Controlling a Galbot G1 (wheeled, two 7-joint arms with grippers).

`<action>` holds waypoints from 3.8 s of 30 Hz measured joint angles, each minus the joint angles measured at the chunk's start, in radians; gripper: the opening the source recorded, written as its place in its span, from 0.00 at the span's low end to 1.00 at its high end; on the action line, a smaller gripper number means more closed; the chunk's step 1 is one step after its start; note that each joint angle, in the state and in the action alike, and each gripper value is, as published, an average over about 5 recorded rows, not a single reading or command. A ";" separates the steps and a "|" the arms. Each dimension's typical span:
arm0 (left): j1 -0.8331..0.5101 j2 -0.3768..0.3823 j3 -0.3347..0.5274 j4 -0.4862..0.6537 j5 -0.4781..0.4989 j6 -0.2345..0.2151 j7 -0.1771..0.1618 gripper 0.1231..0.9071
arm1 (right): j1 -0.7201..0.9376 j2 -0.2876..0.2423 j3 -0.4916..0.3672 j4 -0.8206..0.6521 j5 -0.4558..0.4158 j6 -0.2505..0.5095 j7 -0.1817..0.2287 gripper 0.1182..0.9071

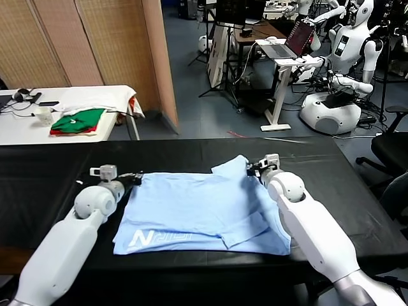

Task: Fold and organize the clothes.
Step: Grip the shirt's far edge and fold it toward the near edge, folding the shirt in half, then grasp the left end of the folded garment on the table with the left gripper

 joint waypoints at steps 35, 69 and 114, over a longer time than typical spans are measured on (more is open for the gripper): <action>0.534 0.084 -0.256 -0.485 0.084 0.007 -0.008 0.03 | -0.559 -0.210 0.216 0.541 -0.004 -0.189 0.070 0.03; 0.687 -0.039 -0.352 -0.583 0.205 -0.032 -0.017 0.99 | -0.577 -0.110 0.302 0.556 0.043 -0.124 0.109 1.00; 0.401 -0.129 -0.217 -0.249 0.204 -0.091 0.023 0.03 | -0.463 0.102 0.267 0.267 -0.048 0.024 0.233 0.05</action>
